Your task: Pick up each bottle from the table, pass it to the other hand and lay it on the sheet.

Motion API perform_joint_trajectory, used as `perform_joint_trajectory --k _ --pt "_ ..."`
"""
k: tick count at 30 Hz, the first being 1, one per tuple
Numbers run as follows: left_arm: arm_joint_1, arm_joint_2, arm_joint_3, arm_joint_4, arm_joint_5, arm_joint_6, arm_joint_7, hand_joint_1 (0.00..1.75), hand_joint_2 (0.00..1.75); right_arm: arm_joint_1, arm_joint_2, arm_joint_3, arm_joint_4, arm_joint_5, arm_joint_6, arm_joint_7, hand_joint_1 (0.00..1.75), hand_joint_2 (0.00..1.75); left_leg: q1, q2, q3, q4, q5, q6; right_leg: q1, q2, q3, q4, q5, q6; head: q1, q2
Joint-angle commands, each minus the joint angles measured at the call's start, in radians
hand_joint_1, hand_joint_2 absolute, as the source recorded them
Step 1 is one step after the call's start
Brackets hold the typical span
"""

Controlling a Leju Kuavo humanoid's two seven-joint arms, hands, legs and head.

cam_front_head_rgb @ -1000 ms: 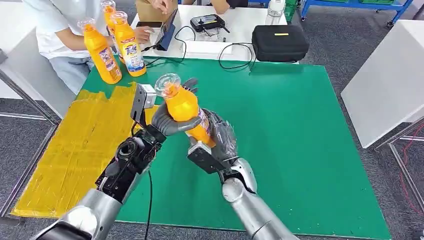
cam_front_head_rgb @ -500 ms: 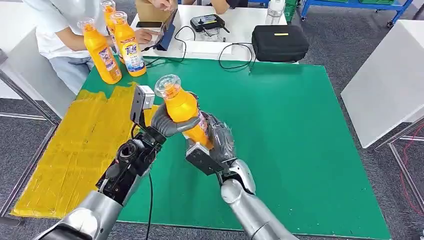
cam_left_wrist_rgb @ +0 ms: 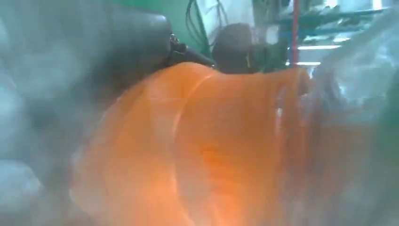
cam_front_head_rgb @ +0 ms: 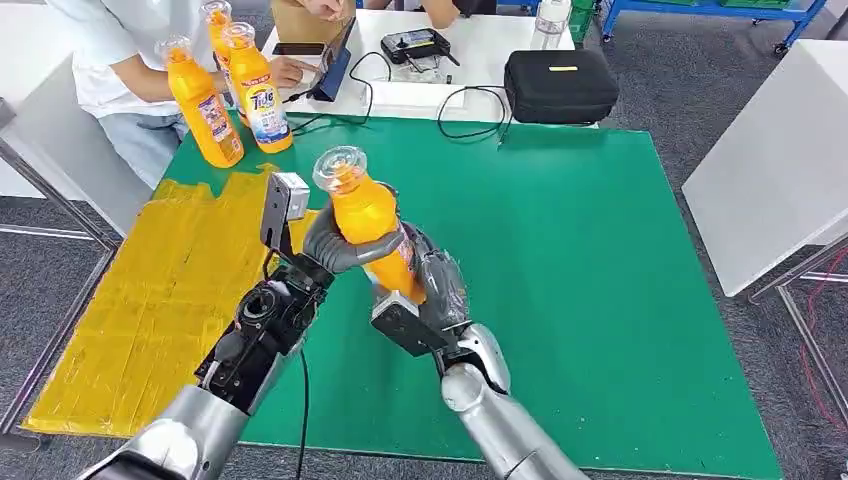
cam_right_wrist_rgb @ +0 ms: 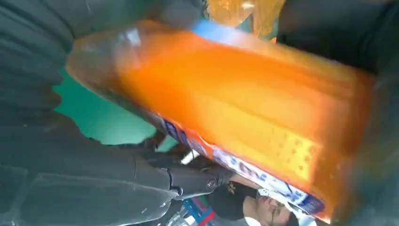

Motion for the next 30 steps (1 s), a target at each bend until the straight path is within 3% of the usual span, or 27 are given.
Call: perform_joint_trajectory --k 1,5,12,19,20,22,25,30 --pt "0.002 0.023 0.099 -0.034 -0.005 0.039 0.006 1.75 1.75 0.117 -0.082 0.027 -0.336 -0.002 -0.001 0.012 0.0 1.75 0.0 0.001 0.002 0.0 -0.001 0.0 0.0 0.004 0.001 0.0 -0.001 -0.001 -0.002 0.0" --pt "0.004 0.023 0.108 -0.039 -0.018 0.048 -0.004 1.75 1.75 0.128 -0.084 0.019 -0.364 -0.008 -0.004 0.011 0.0 1.75 -0.001 -0.001 0.003 -0.001 -0.002 0.0 -0.001 0.003 0.003 0.0 -0.002 -0.001 -0.001 0.0" --pt "0.012 0.051 0.146 -0.107 -0.127 0.132 -0.019 1.75 1.75 0.216 -0.105 -0.047 -0.578 -0.015 -0.06 0.023 0.0 1.75 0.0 -0.002 0.003 0.0 -0.002 0.0 -0.001 0.003 0.003 0.0 -0.002 -0.001 0.0 0.0" --pt "0.012 0.051 0.146 -0.107 -0.127 0.132 -0.019 1.75 1.75 0.216 -0.105 -0.047 -0.578 -0.015 -0.06 0.023 0.0 1.75 0.0 -0.002 0.003 -0.001 -0.002 -0.001 -0.001 0.002 0.002 0.0 -0.002 -0.001 -0.001 0.0" --pt "0.012 0.059 0.119 -0.127 -0.295 0.289 -0.065 1.75 1.75 0.221 -0.097 -0.056 -0.584 -0.01 -0.076 0.019 0.0 1.75 0.0 -0.001 0.001 0.0 -0.001 0.0 -0.001 0.002 0.001 -0.001 -0.001 -0.001 0.0 0.0" --pt "0.021 0.071 0.119 -0.193 -0.613 0.452 -0.051 1.75 1.75 0.247 -0.103 -0.07 -0.656 -0.009 -0.075 0.02 0.0 1.75 0.0 -0.001 0.005 -0.001 -0.003 -0.001 -0.001 0.005 0.005 0.0 -0.003 -0.001 -0.001 0.0" --pt "0.018 0.1 0.154 -0.224 -0.929 0.484 -0.001 1.75 1.75 0.259 -0.113 -0.091 -0.715 -0.03 -0.032 0.034 0.0 1.75 0.0 -0.001 0.003 0.001 -0.003 -0.001 -0.001 0.004 0.002 0.001 -0.003 -0.001 -0.001 0.0" --pt "-0.046 0.159 0.169 -0.079 -1.251 0.546 0.041 1.75 1.75 0.268 -0.124 -0.114 -0.743 -0.057 -0.017 0.014 0.0 1.75 -0.001 -0.002 0.005 -0.001 -0.002 -0.001 -0.001 0.004 0.004 0.0 -0.003 -0.001 0.0 0.0"
